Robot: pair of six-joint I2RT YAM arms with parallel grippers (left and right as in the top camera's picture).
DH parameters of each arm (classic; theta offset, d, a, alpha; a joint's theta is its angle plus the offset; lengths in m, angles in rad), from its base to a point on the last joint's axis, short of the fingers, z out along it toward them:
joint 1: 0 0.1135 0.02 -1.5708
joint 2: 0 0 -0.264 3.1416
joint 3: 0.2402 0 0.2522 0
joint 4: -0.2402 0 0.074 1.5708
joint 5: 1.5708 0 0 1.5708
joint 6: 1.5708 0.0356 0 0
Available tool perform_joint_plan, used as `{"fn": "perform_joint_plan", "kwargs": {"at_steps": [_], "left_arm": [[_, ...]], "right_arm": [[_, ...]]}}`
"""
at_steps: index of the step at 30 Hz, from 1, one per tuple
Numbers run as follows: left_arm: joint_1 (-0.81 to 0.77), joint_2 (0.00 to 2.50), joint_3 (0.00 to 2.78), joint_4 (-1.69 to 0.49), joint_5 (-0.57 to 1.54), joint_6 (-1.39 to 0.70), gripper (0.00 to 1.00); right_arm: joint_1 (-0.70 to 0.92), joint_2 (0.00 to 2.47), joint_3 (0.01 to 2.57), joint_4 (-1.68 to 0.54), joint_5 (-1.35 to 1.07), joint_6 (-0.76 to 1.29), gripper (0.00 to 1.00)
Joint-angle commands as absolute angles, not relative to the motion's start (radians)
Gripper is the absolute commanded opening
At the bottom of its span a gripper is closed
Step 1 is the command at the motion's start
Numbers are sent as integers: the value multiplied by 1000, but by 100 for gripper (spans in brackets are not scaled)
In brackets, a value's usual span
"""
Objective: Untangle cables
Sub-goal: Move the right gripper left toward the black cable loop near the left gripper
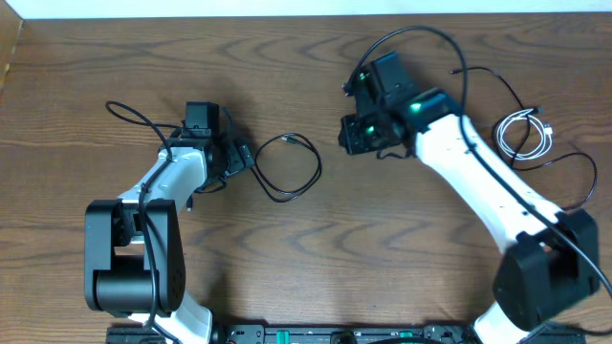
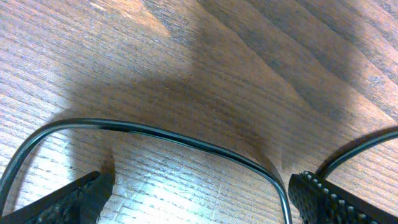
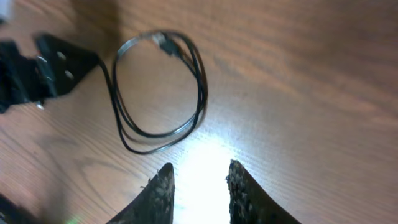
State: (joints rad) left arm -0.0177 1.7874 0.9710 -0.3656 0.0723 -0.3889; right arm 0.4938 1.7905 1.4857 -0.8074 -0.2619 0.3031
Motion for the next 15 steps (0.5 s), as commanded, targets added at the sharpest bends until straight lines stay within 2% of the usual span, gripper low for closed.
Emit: {"fn": "perform_joint_plan", "kwargs": {"at_steps": [1,7,15], "left_arm": [[-8,1884,894,-406,92,-406,98],[-8,1884,894,-406,93,-406,98],[-8,1884,894,-406,93,-406,98]], "right_arm": [[530,1843,1475,-803,-261,344,30],[567,1943,1475,-770,-262,413,37],[597,2067,1475,-664,-293,444,40]]}}
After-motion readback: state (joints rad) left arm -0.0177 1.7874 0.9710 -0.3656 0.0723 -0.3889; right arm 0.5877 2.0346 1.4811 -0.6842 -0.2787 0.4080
